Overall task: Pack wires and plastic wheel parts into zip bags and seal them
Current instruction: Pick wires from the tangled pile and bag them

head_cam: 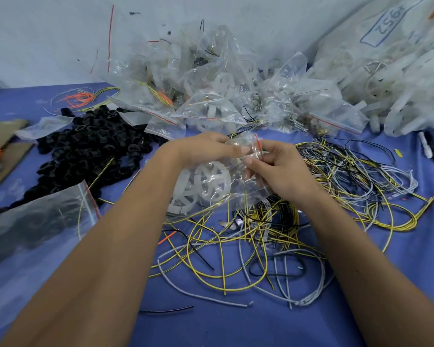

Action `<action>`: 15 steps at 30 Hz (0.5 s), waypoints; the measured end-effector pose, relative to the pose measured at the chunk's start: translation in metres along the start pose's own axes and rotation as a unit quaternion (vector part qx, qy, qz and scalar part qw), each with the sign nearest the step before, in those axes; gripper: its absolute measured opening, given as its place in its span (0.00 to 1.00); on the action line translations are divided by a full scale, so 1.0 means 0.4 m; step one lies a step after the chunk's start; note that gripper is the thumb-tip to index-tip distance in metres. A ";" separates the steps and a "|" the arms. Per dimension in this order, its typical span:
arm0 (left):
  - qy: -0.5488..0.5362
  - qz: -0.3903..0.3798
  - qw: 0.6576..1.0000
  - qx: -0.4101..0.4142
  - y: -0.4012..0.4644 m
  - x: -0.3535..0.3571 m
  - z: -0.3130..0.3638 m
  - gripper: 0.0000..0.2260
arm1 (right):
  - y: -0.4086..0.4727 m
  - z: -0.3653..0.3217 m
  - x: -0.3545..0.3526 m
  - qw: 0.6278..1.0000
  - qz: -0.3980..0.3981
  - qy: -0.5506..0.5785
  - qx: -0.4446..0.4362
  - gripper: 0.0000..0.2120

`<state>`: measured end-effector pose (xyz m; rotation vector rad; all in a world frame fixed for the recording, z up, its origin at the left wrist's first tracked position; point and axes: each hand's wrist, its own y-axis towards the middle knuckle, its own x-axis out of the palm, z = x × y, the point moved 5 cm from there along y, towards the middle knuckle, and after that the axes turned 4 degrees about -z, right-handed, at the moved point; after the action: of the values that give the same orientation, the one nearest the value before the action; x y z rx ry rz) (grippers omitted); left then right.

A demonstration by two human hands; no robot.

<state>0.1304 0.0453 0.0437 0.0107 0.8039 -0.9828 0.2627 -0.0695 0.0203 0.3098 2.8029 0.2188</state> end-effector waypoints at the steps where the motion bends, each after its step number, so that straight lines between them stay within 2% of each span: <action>1: 0.001 0.003 1.000 0.009 0.010 0.002 0.000 0.21 | 0.001 0.001 0.005 1.000 0.001 -0.027 0.000 0.04; 4: 0.001 0.038 0.999 0.027 0.028 -0.003 -0.006 0.23 | 0.002 0.000 0.013 0.998 0.020 -0.068 0.001 0.01; 5: 0.005 0.042 0.999 0.029 0.031 -0.003 -0.009 0.23 | 0.001 0.000 0.011 0.997 0.033 -0.071 0.003 0.02; 8: 0.004 0.033 0.999 0.017 0.023 0.006 -0.009 0.15 | -0.002 -0.003 -0.002 0.995 0.089 -0.053 -0.002 0.12; 11: -0.040 0.087 0.995 -0.003 0.012 -0.006 -0.009 0.14 | -0.009 -0.012 -0.012 0.987 0.145 -0.064 -0.027 0.21; 15: -0.198 0.159 0.967 -0.018 -0.008 -0.024 -0.007 0.06 | -0.005 -0.022 0.000 0.988 0.139 -0.027 -0.053 0.13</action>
<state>0.1237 0.0514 0.0486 -0.0843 0.4330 -0.6368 0.2597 -0.0724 0.0282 0.6709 2.6738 0.4149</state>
